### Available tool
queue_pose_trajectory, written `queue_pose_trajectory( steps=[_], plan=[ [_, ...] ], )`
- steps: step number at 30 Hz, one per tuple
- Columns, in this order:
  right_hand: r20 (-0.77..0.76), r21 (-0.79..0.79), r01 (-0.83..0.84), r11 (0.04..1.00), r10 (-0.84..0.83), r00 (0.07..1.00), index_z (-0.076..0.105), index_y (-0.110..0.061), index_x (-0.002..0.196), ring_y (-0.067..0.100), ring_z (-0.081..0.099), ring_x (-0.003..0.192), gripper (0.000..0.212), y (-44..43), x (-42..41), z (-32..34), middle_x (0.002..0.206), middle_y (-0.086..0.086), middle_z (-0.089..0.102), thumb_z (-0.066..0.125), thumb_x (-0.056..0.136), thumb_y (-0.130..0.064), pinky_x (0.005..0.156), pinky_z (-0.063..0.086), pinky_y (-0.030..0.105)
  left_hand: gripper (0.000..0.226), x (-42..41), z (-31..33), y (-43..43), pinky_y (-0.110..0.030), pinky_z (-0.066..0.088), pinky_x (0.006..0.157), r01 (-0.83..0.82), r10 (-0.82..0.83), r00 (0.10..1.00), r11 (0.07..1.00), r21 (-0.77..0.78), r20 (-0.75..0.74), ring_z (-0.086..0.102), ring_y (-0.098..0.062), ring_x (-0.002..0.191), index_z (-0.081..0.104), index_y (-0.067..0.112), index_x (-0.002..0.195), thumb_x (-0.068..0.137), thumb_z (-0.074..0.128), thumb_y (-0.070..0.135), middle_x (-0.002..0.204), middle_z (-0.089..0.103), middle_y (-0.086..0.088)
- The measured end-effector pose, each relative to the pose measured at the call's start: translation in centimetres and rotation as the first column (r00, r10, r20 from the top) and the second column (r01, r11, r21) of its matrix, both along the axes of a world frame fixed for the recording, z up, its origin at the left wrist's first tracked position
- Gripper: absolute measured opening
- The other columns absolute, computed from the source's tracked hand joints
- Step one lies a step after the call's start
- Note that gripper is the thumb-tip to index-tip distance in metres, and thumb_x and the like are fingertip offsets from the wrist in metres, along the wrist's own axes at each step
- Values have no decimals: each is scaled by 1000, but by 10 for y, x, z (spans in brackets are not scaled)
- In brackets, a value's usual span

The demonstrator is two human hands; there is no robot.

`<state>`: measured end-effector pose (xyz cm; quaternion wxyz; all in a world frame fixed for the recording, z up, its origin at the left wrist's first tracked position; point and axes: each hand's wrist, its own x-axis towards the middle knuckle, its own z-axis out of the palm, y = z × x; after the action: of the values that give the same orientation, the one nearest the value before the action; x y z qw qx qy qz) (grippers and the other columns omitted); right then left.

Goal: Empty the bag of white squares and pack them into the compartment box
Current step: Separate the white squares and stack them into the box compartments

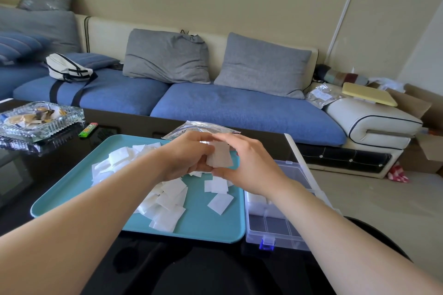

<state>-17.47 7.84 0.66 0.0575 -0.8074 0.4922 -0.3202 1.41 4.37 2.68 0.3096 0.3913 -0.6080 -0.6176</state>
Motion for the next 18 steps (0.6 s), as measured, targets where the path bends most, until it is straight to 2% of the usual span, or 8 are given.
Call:
queue_pose_trajectory(
  steps=[3,6,9,12,15,18],
  plan=[
    [37,9,16,1000,-16,999,66,-34,138,9,64,112,76,0,0,0,126,-16,71,97,70,-36,98,54,38,41,1,3,3,-46,61,91,34,-34,999,999,10,5,76,-31,94,68,-1,124,99,37,-12,110,76,-19],
    [55,12,58,998,-59,997,69,-37,134,11,66,103,74,-1,0,-2,116,-16,74,98,65,-42,92,57,39,47,1,1,3,-39,62,84,20,-20,999,1000,-13,40,77,-26,88,68,0,123,95,37,-20,104,78,-15],
    [40,-7,126,992,-126,991,66,-40,135,15,66,99,77,-1,1,-3,110,-16,75,94,64,-53,85,58,41,49,3,-1,2,-43,62,90,-4,6,999,999,-39,51,75,-30,95,69,5,123,95,39,-21,115,74,-22],
    [17,-34,201,979,-200,980,66,-43,130,16,66,99,76,0,2,-3,105,-18,74,91,62,-63,79,59,39,52,3,-2,0,-41,62,91,-15,18,998,998,-54,64,75,-31,98,69,8,124,96,38,-22,117,74,-22],
    [-6,-70,225,972,-226,974,69,-39,124,14,67,93,69,0,2,-1,102,-16,74,91,63,-63,73,59,39,53,1,-3,0,-41,62,91,-37,39,997,998,-44,64,75,-32,104,66,7,129,97,36,-21,120,73,-22],
    [-15,-87,203,975,-205,979,69,-37,128,16,67,94,69,0,2,-2,109,-13,76,91,67,-60,76,59,39,50,0,-4,-2,-44,62,93,-51,53,997,998,-26,48,73,-35,108,63,5,132,98,36,-20,123,70,-24]
  ],
)
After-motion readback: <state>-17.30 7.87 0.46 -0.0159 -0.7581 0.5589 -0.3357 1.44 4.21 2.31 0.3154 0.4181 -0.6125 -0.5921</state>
